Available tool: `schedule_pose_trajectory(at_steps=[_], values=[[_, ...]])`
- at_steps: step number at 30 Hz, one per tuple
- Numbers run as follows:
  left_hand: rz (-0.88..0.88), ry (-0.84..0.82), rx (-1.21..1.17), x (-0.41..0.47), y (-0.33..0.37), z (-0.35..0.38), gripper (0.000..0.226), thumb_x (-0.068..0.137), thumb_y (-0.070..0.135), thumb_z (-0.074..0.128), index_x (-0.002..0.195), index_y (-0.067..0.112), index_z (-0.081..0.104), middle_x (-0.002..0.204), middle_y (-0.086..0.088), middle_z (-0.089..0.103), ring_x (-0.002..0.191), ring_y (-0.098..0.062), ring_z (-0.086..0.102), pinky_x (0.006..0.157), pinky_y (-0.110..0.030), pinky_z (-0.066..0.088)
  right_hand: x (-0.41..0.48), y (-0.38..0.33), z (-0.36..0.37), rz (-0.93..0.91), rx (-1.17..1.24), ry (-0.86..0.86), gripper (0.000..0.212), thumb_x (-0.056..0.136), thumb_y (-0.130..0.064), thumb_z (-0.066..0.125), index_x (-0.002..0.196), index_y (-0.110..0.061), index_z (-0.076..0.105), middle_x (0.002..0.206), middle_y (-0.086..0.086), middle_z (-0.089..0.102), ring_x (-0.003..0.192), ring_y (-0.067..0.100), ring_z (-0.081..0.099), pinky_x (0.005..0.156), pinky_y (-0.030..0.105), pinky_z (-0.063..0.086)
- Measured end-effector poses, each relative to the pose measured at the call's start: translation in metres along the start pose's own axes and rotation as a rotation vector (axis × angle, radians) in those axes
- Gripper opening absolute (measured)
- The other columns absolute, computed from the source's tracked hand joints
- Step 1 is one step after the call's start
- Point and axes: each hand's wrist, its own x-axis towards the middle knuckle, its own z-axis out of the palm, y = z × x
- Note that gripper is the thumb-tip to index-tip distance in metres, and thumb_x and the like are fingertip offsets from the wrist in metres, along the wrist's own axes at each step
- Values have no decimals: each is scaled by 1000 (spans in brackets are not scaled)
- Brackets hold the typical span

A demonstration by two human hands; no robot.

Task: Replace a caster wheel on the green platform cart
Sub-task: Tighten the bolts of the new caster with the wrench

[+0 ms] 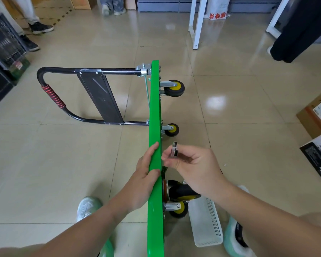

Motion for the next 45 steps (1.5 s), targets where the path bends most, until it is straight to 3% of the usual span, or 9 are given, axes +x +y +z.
schedule_pose_trajectory(at_steps=[5, 8, 15, 21, 30, 37, 39, 42, 45], values=[[6, 6, -7, -1, -1, -1, 69, 92, 39, 41, 153, 62, 16, 164, 23, 23, 148, 8, 25, 117, -13, 24, 2, -5, 7, -2, -27, -43, 37, 79, 10, 76, 82, -27, 79, 84, -16, 75, 85, 0, 70, 88, 21, 55], [3, 8, -15, 0, -3, 0, 74, 90, 34, 41, 155, 61, 16, 163, 20, 26, 146, 3, 32, 123, -33, 29, 22, -1, 7, 94, 15, 35, 29, 84, 4, 74, 85, -25, 78, 87, -10, 77, 88, 8, 73, 87, 29, 59], [-14, -19, -33, -2, 1, -2, 73, 90, 36, 40, 151, 66, 14, 158, 23, 26, 134, 19, 33, 111, -17, 31, 74, 29, -13, 497, 128, 112, 2, 93, -7, 69, 94, -8, 70, 90, 10, 71, 73, 20, 74, 70, 34, 62], [-11, -38, -40, -3, 3, -3, 73, 90, 37, 39, 152, 66, 13, 157, 24, 23, 125, 29, 31, 99, -6, 30, 70, -6, -30, 306, 153, 226, 7, 93, -5, 67, 93, -11, 70, 87, 7, 74, 77, 19, 75, 75, 32, 63], [-3, -4, -32, 0, 0, 1, 72, 89, 37, 40, 148, 69, 15, 158, 20, 27, 130, 17, 39, 97, -5, 33, 8, -9, -10, 33, 51, 35, 24, 80, 8, 75, 88, -14, 76, 86, -2, 78, 87, 11, 74, 83, 21, 57], [-3, 11, -10, -1, 0, 0, 70, 92, 40, 41, 153, 63, 15, 162, 22, 24, 138, 23, 23, 98, 7, 21, -4, 5, 4, -83, -32, -6, 37, 76, 1, 81, 95, -30, 77, 91, -9, 75, 87, 10, 73, 89, 33, 58], [6, 13, -9, -1, 0, -1, 69, 92, 39, 41, 150, 65, 16, 162, 23, 24, 142, 19, 22, 107, 1, 21, -2, 6, 4, -70, -36, -3, 36, 77, 2, 80, 94, -30, 77, 89, -10, 75, 87, 8, 72, 90, 32, 58], [12, 12, -15, -1, 0, 0, 73, 90, 34, 42, 153, 62, 18, 163, 21, 25, 148, 7, 27, 125, -28, 25, 7, 3, 4, -18, -29, -4, 24, 80, 7, 76, 88, -16, 77, 86, -10, 75, 87, 6, 71, 91, 29, 57], [10, 14, -14, -1, -1, 1, 75, 90, 33, 42, 155, 60, 17, 163, 19, 27, 146, 4, 31, 124, -35, 28, 25, 1, 3, 119, 35, 23, 28, 85, 4, 73, 86, -24, 76, 85, -8, 77, 87, 8, 73, 83, 27, 59]])
